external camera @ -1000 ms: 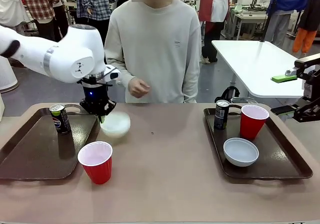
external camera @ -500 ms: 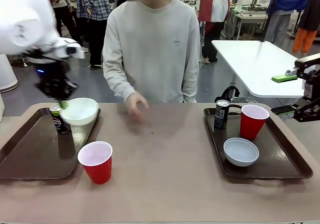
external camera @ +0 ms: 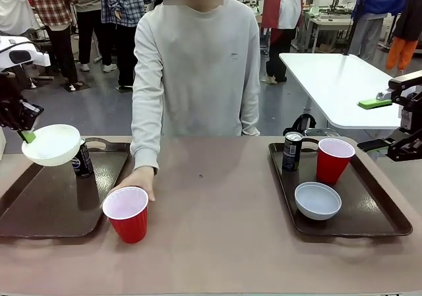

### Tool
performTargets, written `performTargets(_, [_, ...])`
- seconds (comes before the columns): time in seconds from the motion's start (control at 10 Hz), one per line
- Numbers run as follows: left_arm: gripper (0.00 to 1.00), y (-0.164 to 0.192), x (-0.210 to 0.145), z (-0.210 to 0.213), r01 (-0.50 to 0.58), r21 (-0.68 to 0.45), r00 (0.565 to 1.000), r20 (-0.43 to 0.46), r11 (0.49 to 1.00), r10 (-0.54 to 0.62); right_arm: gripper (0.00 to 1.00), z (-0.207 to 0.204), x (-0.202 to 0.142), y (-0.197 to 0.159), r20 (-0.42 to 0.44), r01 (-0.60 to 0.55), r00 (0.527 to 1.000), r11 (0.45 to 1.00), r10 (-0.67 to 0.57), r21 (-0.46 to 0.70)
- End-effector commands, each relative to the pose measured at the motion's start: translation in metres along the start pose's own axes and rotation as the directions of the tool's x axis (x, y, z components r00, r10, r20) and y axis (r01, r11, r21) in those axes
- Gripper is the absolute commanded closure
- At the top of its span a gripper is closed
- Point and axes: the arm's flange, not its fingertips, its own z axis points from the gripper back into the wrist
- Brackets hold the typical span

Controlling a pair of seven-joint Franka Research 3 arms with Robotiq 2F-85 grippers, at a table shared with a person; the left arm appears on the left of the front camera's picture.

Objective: Prepare tableware on both trays.
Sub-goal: Pick up a Picnic Bowl from the table and place it on a Handle tray.

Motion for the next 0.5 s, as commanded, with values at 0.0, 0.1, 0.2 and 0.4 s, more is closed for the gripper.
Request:
performTargets(0.0, [1.0,-0.0061,0.0073,0.0008,0.02,-0.008,0.999,-0.028,1.0,-0.02,0.24,0.0026,-0.0018,-0.0031,-0.014,-0.013,1.0,1.0,0.012,-0.014])
performTargets(0.1, [1.0,-0.0061,0.0073,0.0008,0.02,-0.008,0.999,-0.028,1.0,-0.02,0.24,0.0026,-0.0018,-0.0031,-0.014,-0.013,1.0,1.0,0.012,-0.014])
performTargets(0.2, [1.0,-0.0061,0.0073,0.0008,0.02,-0.008,0.999,-0.028,1.0,-0.02,0.24,0.0026,-0.0018,-0.0031,-0.014,-0.013,1.0,1.0,0.012,-0.014])
performTargets(0.4, [0.98,-0.0052,0.0038,-0.0019,0.013,-0.001,1.0,-0.018,1.0,-0.013,0.24,0.0026,-0.0018,-0.0031,-0.014,-0.013,1.0,1.0,0.012,-0.014])
